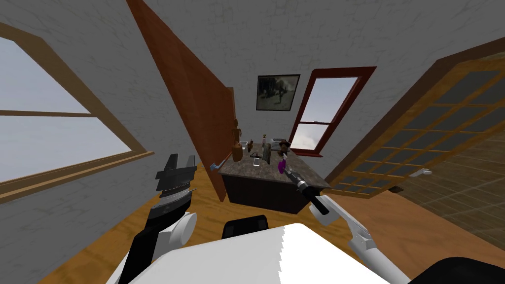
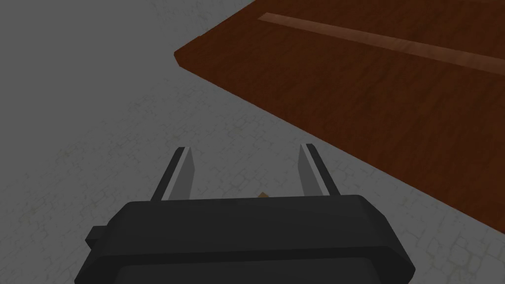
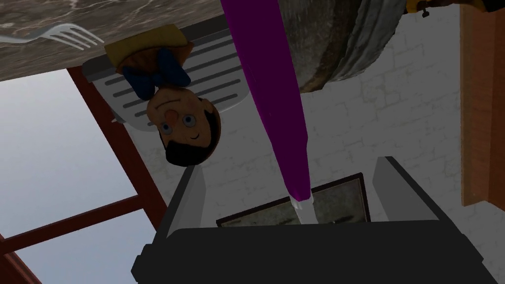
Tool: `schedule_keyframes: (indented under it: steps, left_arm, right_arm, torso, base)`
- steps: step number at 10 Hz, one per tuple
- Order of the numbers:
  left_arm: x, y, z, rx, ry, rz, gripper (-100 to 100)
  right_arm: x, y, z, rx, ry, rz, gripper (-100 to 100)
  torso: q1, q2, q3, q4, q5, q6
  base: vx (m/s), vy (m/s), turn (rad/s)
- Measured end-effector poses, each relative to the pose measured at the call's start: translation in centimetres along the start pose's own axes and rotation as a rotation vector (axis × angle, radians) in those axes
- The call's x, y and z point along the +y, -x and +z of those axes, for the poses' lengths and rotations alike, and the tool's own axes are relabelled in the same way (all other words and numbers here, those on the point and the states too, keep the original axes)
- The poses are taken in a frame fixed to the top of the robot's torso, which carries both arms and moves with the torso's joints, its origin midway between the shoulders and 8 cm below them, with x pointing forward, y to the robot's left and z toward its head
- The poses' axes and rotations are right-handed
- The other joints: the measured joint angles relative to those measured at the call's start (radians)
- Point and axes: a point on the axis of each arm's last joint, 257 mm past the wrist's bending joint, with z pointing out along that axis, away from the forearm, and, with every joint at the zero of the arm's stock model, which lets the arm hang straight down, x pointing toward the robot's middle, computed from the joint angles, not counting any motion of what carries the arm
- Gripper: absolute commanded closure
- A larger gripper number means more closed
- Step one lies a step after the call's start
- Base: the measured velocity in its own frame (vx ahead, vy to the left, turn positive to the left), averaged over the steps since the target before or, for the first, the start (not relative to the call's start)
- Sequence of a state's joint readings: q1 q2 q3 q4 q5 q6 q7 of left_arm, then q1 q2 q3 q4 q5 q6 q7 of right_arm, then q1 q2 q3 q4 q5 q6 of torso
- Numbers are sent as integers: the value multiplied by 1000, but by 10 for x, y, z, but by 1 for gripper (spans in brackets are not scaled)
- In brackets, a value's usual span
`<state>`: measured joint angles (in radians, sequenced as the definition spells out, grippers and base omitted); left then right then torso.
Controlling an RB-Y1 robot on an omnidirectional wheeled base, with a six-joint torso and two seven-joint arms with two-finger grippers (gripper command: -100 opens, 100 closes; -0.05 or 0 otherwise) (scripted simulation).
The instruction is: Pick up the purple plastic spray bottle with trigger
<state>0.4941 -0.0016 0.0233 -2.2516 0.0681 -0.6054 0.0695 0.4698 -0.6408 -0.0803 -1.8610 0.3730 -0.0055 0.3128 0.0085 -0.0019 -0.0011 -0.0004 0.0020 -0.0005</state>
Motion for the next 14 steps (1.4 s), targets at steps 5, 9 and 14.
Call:
schedule_keyframes:
  steps: [5, 9, 14]
  left_arm:
    - [0, 0, 0, 0, 0, 0, 0]
    - [0, 0, 0, 0, 0, 0, 0]
    - [0, 0, 0, 0, 0, 0, 0]
  right_arm:
    - [-61, 10, -3, 33, -136, -112, -100]
    - [-97, 24, -2, 48, -218, -177, -100]
    - [-95, 26, 21, 39, -198, -178, -100]
  torso:
    - [-2, 0, 0, 0, 0, 0]
    - [-3, 1, 0, 0, -1, 0]
    - [-8, 6, 4, 1, -2, 1]
  base:
    - [39, 89, 74]
    - [23, 60, 52]
    - [-36, 14, 7]
